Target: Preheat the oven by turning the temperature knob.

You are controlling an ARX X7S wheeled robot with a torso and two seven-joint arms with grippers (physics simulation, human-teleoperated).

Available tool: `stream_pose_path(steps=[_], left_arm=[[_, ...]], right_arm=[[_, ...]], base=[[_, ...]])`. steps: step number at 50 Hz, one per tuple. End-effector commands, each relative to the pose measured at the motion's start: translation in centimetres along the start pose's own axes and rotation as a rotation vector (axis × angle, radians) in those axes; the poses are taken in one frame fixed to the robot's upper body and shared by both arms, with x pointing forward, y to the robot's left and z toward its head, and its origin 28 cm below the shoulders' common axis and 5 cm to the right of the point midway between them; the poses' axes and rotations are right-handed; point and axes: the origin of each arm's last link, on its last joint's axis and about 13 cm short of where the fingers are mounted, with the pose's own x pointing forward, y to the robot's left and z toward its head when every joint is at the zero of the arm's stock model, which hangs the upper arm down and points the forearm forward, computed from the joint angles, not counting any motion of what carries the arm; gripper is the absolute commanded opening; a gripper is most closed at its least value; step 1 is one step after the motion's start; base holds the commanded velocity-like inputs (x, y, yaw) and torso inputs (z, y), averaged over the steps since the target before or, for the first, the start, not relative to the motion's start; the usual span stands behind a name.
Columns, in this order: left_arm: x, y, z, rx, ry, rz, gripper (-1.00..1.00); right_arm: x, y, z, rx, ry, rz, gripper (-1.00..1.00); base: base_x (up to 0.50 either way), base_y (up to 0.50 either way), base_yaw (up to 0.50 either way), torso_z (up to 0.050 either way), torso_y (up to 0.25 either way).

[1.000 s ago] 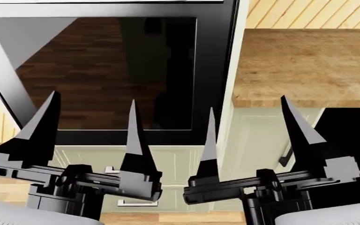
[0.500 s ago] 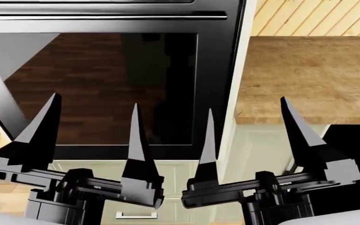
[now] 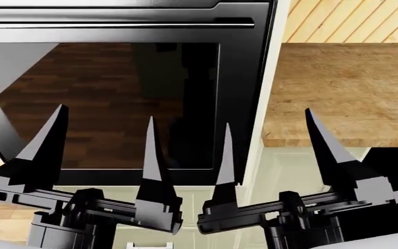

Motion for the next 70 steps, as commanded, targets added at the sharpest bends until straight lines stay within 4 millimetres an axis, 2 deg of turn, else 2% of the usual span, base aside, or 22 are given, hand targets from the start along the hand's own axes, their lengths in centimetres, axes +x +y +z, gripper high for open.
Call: stream_pose_path(steps=[1, 15, 23, 29, 34, 35, 36, 37, 38, 47, 51, 56, 64, 66, 67, 69, 70], left_arm=[[0.0, 0.0, 0.0, -0.002, 0.001, -0.003, 1.0], [0.0, 0.1, 0.0, -0.003, -0.001, 0.001, 1.0], [0.1, 0.2, 0.0, -0.004, 0.001, 0.008, 1.0], [0.2, 0.2, -0.1, -0.004, 0.004, 0.009, 1.0], [0.1, 0.2, -0.1, -0.005, 0.005, 0.007, 1.0], [0.1, 0.2, -0.1, -0.005, 0.006, 0.006, 1.0], [0.1, 0.2, -0.1, -0.005, 0.007, 0.005, 1.0], [0.1, 0.2, -0.1, -0.004, 0.007, 0.005, 1.0], [0.0, 0.2, -0.1, -0.004, 0.007, 0.003, 1.0], [0.2, 0.3, -0.1, -0.005, 0.011, 0.01, 1.0], [0.2, 0.4, -0.1, -0.005, 0.012, 0.016, 1.0], [0.3, 0.6, -0.1, -0.011, 0.013, 0.021, 1.0], [0.5, 1.1, -0.1, -0.04, 0.012, 0.031, 1.0], [1.6, -0.3, 1.5, -0.203, -0.089, -0.165, 1.0], [1.8, -0.3, 2.2, -0.221, -0.094, -0.226, 1.0], [0.8, 1.3, 2.2, -0.076, -0.004, -0.197, 1.0], [0.7, 1.4, 2.3, -0.062, 0.006, -0.095, 1.0]], right_arm=[[0.0, 0.0, -0.1, 0.012, 0.01, 0.013, 1.0], [0.0, -0.1, -0.1, -0.022, 0.018, -0.026, 1.0], [0.5, 0.0, -0.5, -0.167, 0.131, -0.088, 1.0], [1.7, -0.2, -0.3, -0.301, 0.218, -0.075, 1.0], [3.0, -0.5, 1.2, -0.398, 0.238, -0.043, 1.0], [3.8, -0.4, 2.4, -0.407, 0.204, 0.031, 1.0], [2.9, -0.2, 2.5, -0.397, 0.256, 0.093, 1.0], [2.9, -0.8, 2.9, -0.432, 0.242, -0.004, 1.0], [3.1, -0.9, 3.1, -0.452, 0.243, -0.012, 1.0], [5.2, -1.6, 3.4, -0.594, 0.296, 0.031, 1.0], [6.4, -2.4, 3.5, -0.658, 0.325, 0.019, 1.0], [7.6, -3.7, 3.8, -0.837, 0.396, 0.05, 1.0], [8.7, -4.4, 4.2, -1.022, 0.511, 0.108, 1.0], [9.4, -4.5, 4.3, -1.061, 0.538, 0.118, 1.0], [9.6, -4.6, 4.3, -1.071, 0.547, 0.126, 1.0], [10.1, -4.6, 4.4, -1.107, 0.566, 0.139, 1.0], [10.5, -4.7, 4.7, -1.123, 0.573, 0.141, 1.0]], base=[[0.21, 0.0, 0.0, 0.0, 0.0], [0.08, 0.0, 0.0, 0.0, 0.0], [0.0, 0.0, 0.0, 0.0, 0.0], [0.0, 0.0, 0.0, 0.0, 0.0], [0.0, 0.0, 0.0, 0.0, 0.0], [0.0, 0.0, 0.0, 0.0, 0.0], [0.0, 0.0, 0.0, 0.0, 0.0], [0.0, 0.0, 0.0, 0.0, 0.0], [0.0, 0.0, 0.0, 0.0, 0.0], [0.0, 0.0, 0.0, 0.0, 0.0], [0.0, 0.0, 0.0, 0.0, 0.0], [0.0, 0.0, 0.0, 0.0, 0.0], [0.0, 0.0, 0.0, 0.0, 0.0], [0.0, 0.0, 0.0, 0.0, 0.0], [0.0, 0.0, 0.0, 0.0, 0.0], [0.0, 0.0, 0.0, 0.0, 0.0], [0.0, 0.0, 0.0, 0.0, 0.0]])
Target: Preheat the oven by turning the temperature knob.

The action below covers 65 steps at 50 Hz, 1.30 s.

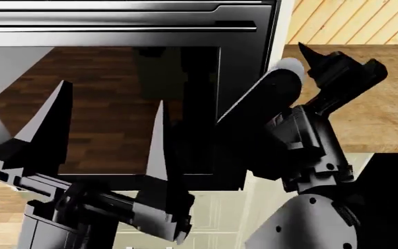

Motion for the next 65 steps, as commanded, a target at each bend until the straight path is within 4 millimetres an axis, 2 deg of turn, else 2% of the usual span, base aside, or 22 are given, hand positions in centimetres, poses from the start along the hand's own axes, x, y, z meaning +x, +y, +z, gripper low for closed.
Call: stream_pose_path(steps=[1, 6, 13, 23, 34, 45, 65], left_arm=[[-0.9, 1.4, 1.7, 0.038, 0.126, 0.122, 1.0], [-0.9, 1.5, 2.1, 0.031, 0.121, 0.142, 1.0], [-0.9, 1.5, 2.3, 0.025, 0.12, 0.147, 1.0], [-0.8, 1.7, 2.6, 0.014, 0.112, 0.156, 1.0], [-0.8, 1.6, 2.5, 0.018, 0.114, 0.154, 1.0], [-0.9, 1.6, 2.5, 0.021, 0.117, 0.152, 1.0], [-0.9, 1.7, 2.5, 0.021, 0.12, 0.152, 1.0]], right_arm=[[1.9, -2.0, 0.5, -0.206, 0.128, 0.066, 1.0], [2.8, -3.4, 1.3, -0.306, 0.168, 0.103, 1.0], [3.6, -3.8, 1.6, -0.431, 0.21, 0.143, 1.0], [4.4, -5.3, 2.9, -0.482, 0.212, 0.154, 1.0], [5.0, -6.6, 3.7, -0.471, 0.205, 0.13, 1.0], [5.6, -8.2, 3.5, -0.454, 0.236, 0.108, 1.0], [7.4, -10.9, 5.5, -0.43, 0.224, 0.089, 1.0]], base=[[0.0, 0.0, 0.0, 0.0, 0.0], [0.0, 0.0, 0.0, 0.0, 0.0], [0.0, 0.0, 0.0, 0.0, 0.0], [0.0, 0.0, 0.0, 0.0, 0.0], [0.0, 0.0, 0.0, 0.0, 0.0], [0.0, 0.0, 0.0, 0.0, 0.0], [0.0, 0.0, 0.0, 0.0, 0.0]])
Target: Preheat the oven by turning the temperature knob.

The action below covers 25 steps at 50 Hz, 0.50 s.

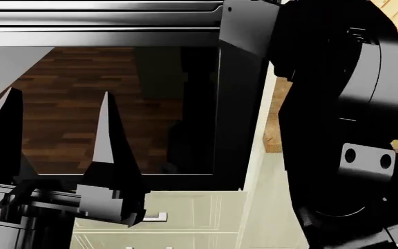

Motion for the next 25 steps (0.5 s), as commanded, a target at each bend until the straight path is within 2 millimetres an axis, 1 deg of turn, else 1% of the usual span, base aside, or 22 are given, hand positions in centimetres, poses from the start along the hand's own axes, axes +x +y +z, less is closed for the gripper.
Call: stream_pose_path(steps=[1, 10, 17, 25], left_arm=[[0.0, 0.0, 0.0, 0.002, 0.004, 0.0, 1.0], [-0.1, 0.0, -0.1, 0.004, 0.01, -0.004, 1.0], [-0.1, 0.1, -0.1, 0.004, 0.011, -0.004, 1.0], [0.2, 0.2, -0.5, 0.005, 0.019, 0.001, 1.0]], right_arm=[[0.7, -1.9, 0.2, 0.022, -0.001, -0.016, 1.0], [2.5, -1.3, 0.2, 0.006, 0.026, 0.0, 1.0], [3.6, -1.4, 0.0, 0.004, 0.058, -0.001, 1.0], [5.0, -1.6, 0.2, 0.026, 0.072, 0.002, 1.0]], base=[[0.0, 0.0, 0.0, 0.0, 0.0], [0.0, 0.0, 0.0, 0.0, 0.0], [0.0, 0.0, 0.0, 0.0, 0.0], [0.0, 0.0, 0.0, 0.0, 0.0]])
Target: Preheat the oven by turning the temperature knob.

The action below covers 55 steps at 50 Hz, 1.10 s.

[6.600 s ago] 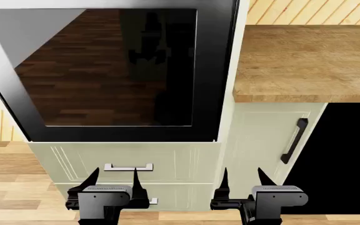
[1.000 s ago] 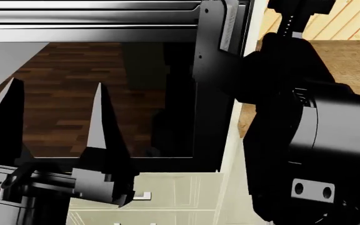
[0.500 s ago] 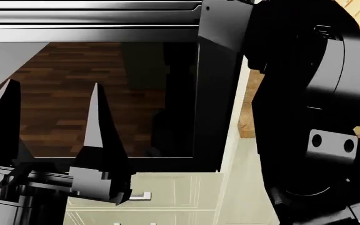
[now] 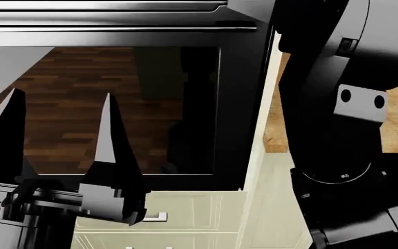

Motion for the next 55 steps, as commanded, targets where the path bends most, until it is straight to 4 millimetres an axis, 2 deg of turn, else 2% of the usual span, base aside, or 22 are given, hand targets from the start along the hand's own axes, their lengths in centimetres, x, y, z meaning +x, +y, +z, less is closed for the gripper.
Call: stream_pose_path(steps=[1, 23, 33, 55], left_arm=[[0.2, 0.1, -0.4, 0.001, 0.009, 0.003, 1.0], [0.2, 0.3, 0.0, -0.002, 0.005, 0.008, 1.0], [0.1, 0.3, 0.1, -0.003, 0.004, 0.009, 1.0], [0.1, 0.3, 0.1, -0.003, 0.004, 0.007, 1.0]], right_arm=[[1.6, -0.4, 0.2, 0.015, 0.026, 0.006, 1.0], [0.2, -3.7, 1.9, -0.011, -0.006, -0.024, 1.0], [0.0, -3.6, 3.3, -0.031, -0.057, -0.021, 1.0], [0.5, -2.8, 4.5, -0.036, -0.119, -0.004, 1.0]], base=[[0.0, 0.0, 0.0, 0.0, 0.0], [0.0, 0.0, 0.0, 0.0, 0.0], [0.0, 0.0, 0.0, 0.0, 0.0], [0.0, 0.0, 0.0, 0.0, 0.0]])
